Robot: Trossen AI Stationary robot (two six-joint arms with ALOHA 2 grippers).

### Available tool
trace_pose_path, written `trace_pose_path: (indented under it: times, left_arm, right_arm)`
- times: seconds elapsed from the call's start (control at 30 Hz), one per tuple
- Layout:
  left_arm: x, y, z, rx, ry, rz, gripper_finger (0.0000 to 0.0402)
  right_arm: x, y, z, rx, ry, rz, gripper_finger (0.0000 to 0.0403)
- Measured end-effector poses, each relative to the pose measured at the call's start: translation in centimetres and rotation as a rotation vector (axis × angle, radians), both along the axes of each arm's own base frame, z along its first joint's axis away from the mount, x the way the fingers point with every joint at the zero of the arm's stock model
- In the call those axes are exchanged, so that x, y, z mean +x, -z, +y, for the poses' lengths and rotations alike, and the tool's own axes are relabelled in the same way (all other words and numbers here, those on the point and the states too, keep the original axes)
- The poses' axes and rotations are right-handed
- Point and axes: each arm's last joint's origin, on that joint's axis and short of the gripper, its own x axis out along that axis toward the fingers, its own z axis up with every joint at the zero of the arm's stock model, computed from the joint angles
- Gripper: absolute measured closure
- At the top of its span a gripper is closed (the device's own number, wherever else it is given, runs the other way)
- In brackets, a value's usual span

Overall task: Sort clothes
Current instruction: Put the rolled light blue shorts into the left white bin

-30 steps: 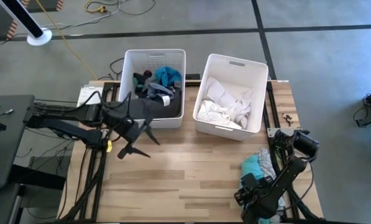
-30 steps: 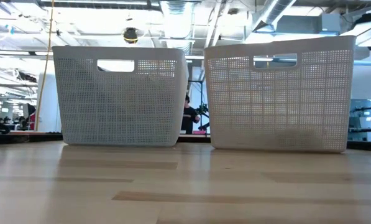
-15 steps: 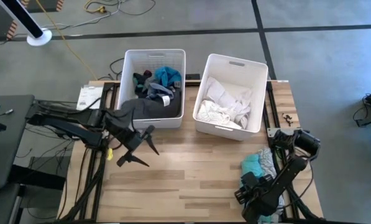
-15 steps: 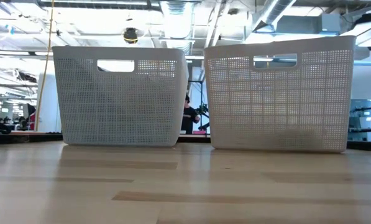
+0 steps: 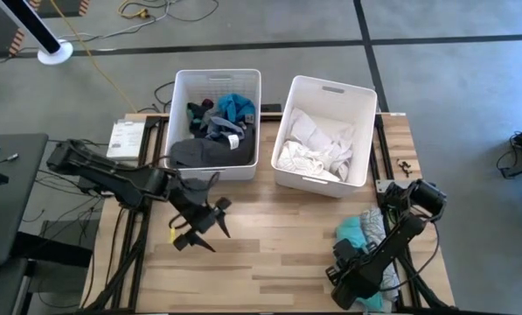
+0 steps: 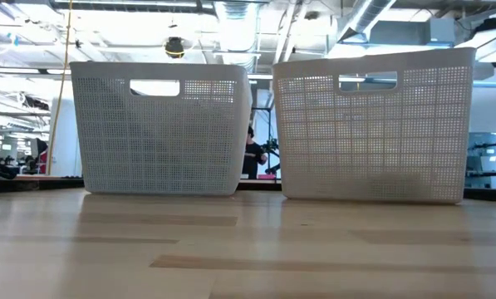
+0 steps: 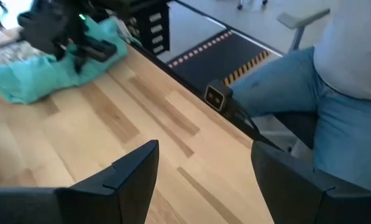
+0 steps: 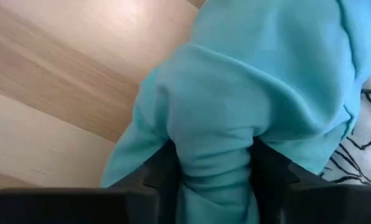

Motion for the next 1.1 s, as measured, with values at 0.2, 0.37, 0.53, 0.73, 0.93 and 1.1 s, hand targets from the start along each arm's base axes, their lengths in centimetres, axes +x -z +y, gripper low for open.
trace_pose_path:
  times: [0.2,0.37,0.53,0.73,0.93,1.1]
  left_arm:
    - [0.9,1.5,-1.0,0.019,0.03,0.055,0.0152]
    - [1.4,2.4,-1.9,0.034,0.058,0.084,0.0152]
    - [1.3,2.4,-2.2,0.036,0.07,0.08,0.0152]
    - [1.2,2.4,-2.6,0.039,0.068,0.081,0.0152]
    - [1.0,2.4,-3.1,0.06,0.063,0.071,0.0152]
    - [1.1,2.3,-3.3,0.085,0.043,0.039,0.0152]
  right_arm:
    - [0.2,0.0,-0.2,-0.02,-0.011,-0.027,0.0295]
    - [0.5,-0.1,-0.1,-0.054,-0.03,-0.082,0.0323]
    - [1.3,-0.6,0.2,-0.087,-0.064,-0.181,0.034]
    - [2.5,-1.0,0.3,-0.099,-0.104,-0.278,0.0349]
    - [4.2,-1.5,0.7,-0.11,-0.171,-0.42,0.0361]
    - [5.8,-2.5,0.8,-0.139,-0.245,-0.5,0.0373]
